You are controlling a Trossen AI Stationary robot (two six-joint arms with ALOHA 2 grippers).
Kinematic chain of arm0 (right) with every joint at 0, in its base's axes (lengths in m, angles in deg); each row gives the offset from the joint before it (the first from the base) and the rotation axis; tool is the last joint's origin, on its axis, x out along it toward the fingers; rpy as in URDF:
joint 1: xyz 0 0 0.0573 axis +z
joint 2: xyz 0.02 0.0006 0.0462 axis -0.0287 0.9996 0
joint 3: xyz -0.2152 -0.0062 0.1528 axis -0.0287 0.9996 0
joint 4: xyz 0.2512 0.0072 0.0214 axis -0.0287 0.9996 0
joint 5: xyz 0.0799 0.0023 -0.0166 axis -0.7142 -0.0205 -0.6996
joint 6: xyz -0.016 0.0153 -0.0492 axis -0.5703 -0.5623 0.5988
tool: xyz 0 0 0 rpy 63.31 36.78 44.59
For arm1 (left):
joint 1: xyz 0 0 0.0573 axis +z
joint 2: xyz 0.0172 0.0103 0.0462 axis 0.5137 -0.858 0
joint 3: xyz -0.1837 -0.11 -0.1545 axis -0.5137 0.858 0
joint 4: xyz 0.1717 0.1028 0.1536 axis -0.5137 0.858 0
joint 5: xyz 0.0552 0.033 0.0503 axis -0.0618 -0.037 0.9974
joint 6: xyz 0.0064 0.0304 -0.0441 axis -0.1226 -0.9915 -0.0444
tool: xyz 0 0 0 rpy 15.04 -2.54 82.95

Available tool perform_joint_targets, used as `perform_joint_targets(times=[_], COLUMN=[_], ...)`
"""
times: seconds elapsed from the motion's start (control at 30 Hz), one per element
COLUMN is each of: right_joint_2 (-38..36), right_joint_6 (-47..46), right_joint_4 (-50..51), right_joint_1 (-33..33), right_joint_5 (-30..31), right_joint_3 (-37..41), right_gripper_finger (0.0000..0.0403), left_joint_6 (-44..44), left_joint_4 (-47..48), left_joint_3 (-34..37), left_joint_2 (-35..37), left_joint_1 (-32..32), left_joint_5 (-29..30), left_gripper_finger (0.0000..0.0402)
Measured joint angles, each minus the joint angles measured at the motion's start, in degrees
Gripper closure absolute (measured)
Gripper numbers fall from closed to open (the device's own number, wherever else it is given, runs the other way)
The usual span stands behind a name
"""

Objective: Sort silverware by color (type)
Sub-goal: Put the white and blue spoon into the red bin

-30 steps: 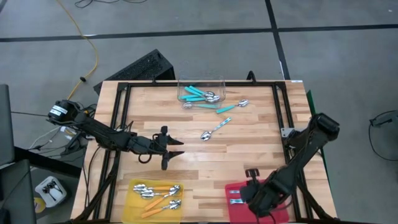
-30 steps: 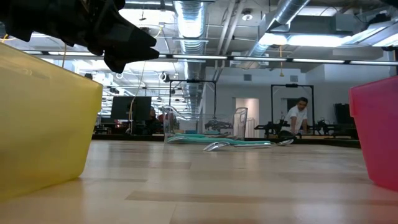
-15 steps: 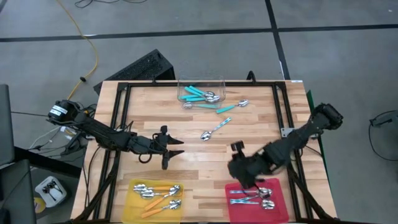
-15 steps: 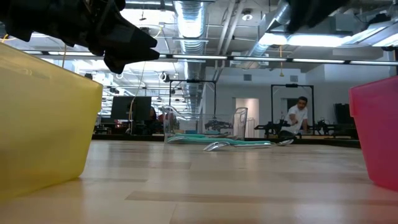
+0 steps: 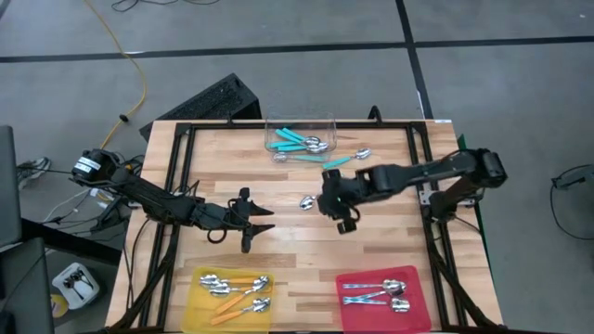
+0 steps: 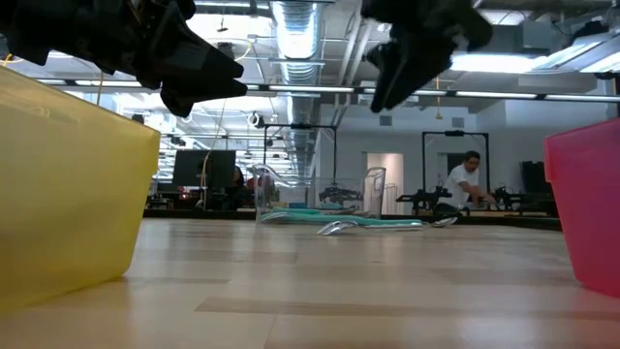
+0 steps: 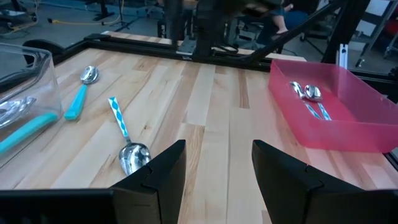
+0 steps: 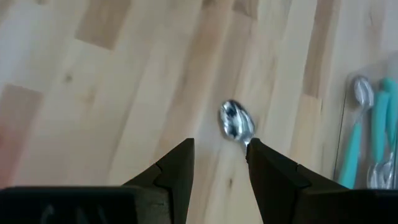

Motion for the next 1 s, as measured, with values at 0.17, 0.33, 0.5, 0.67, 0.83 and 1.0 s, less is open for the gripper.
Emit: perform_joint_targets(times=[0.17, 0.33, 0.5, 0.67, 0.83, 1.0], right_joint_2=[0.0, 0.0, 0.0, -0.1, 0.0, 0.0], right_joint_6=[3.3, 4.3, 4.8, 4.9, 4.9, 4.9], right_joint_4=[-2.4, -6.1, -10.3, -12.4, -13.6, -13.6], right_joint_1=[-5.4, -9.4, -11.3, -12.3, -12.3, -12.3], right_joint_5=[-2.4, -5.0, -5.2, -5.2, -5.2, -5.2], right_joint_3=[4.8, 8.6, 11.4, 11.3, 11.3, 11.3], right_gripper_finger=[0.0234, 0.0234, 0.0234, 0.0234, 0.0234, 0.0234], left_joint_6=[0.0, 0.0, 0.0, 0.0, 0.0, 0.0], left_joint_4=[0.0, 0.0, 0.0, 0.0, 0.2, 0.9], left_joint_3=[0.0, 0.0, 0.0, 0.0, 0.0, 0.0], left_joint_2=[0.0, 0.0, 0.0, 0.0, 0.0, 0.0], left_joint_1=[0.0, 0.0, 0.0, 0.0, 0.0, 0.0], left_joint_5=[0.0, 0.0, 0.0, 0.0, 0.0, 0.0], left_gripper_finger=[0.0235, 0.0235, 0.0235, 0.0235, 0.0235, 0.0235])
